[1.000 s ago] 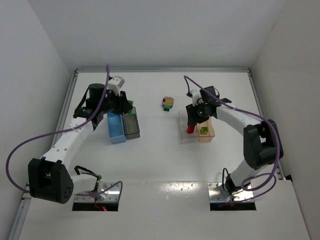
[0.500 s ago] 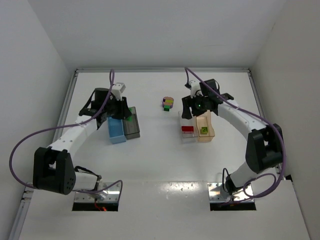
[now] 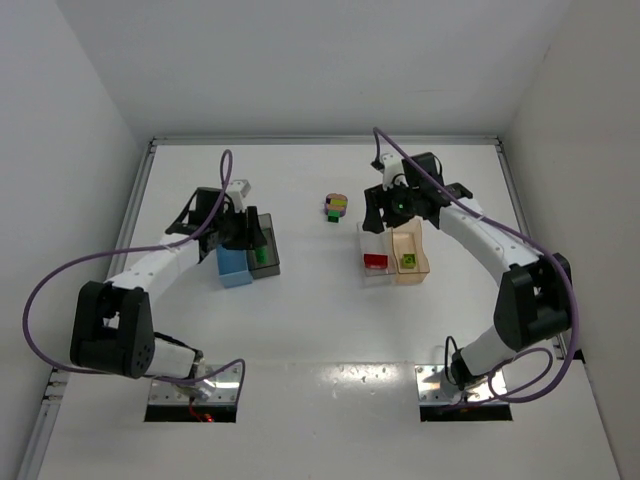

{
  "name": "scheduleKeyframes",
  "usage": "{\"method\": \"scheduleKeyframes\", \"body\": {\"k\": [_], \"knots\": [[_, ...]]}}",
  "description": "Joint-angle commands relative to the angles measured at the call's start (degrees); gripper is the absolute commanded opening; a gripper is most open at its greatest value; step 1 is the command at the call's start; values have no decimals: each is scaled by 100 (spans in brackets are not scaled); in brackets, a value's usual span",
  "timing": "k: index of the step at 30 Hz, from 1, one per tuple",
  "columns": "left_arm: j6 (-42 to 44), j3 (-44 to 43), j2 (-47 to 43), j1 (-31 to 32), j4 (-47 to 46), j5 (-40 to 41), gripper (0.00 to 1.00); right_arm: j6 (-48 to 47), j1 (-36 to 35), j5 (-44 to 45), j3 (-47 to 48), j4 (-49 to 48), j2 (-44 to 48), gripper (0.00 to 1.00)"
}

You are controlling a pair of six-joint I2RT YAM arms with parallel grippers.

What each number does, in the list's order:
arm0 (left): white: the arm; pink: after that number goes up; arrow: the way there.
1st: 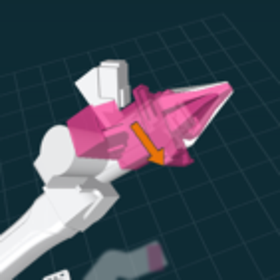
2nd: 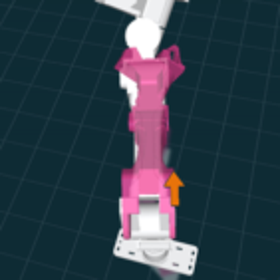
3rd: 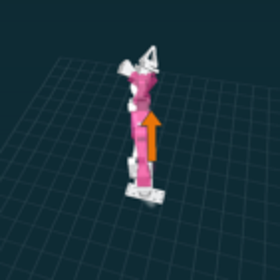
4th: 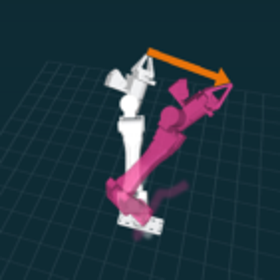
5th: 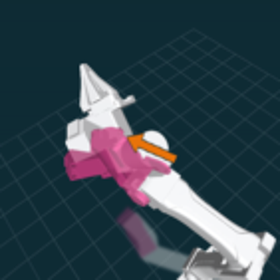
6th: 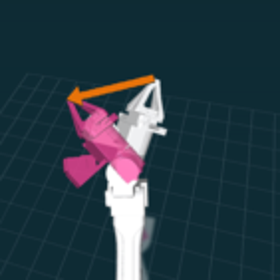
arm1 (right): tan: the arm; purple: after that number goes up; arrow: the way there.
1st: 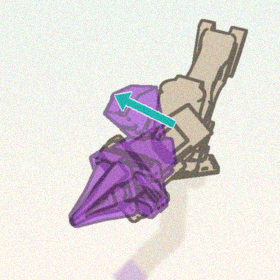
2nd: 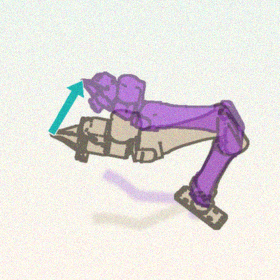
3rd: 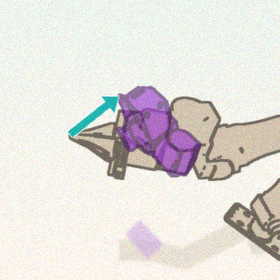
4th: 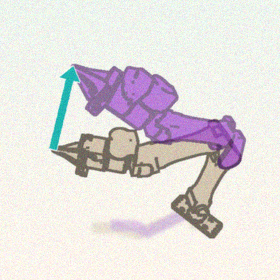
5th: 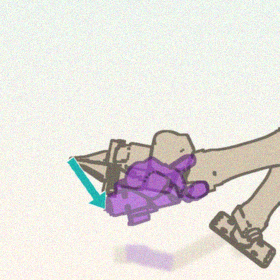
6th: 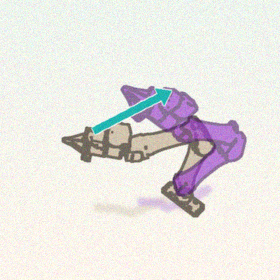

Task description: Sort the legos into containers by color

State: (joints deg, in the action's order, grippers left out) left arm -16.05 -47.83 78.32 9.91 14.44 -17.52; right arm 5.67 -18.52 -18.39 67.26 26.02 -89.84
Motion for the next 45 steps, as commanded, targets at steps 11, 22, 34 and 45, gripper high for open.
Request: {"method": "scheduleKeyframes", "body": {"k": [11,22,34,45], "knots": [[225,-674,-185,238,-135,-332,67,-31,-90,-25,481,-123,-227,64],[-457,-1825,1025,2101,-134,1635,64,769,129,2093,428,-396,90,69],[-1295,-3319,3135,2911,-20,3132,66,936,719,2394,130,-396,538,76],[-1154,-4023,4015,2964,33,3465,66,1050,1079,1884,76,-449,433,76]]}}
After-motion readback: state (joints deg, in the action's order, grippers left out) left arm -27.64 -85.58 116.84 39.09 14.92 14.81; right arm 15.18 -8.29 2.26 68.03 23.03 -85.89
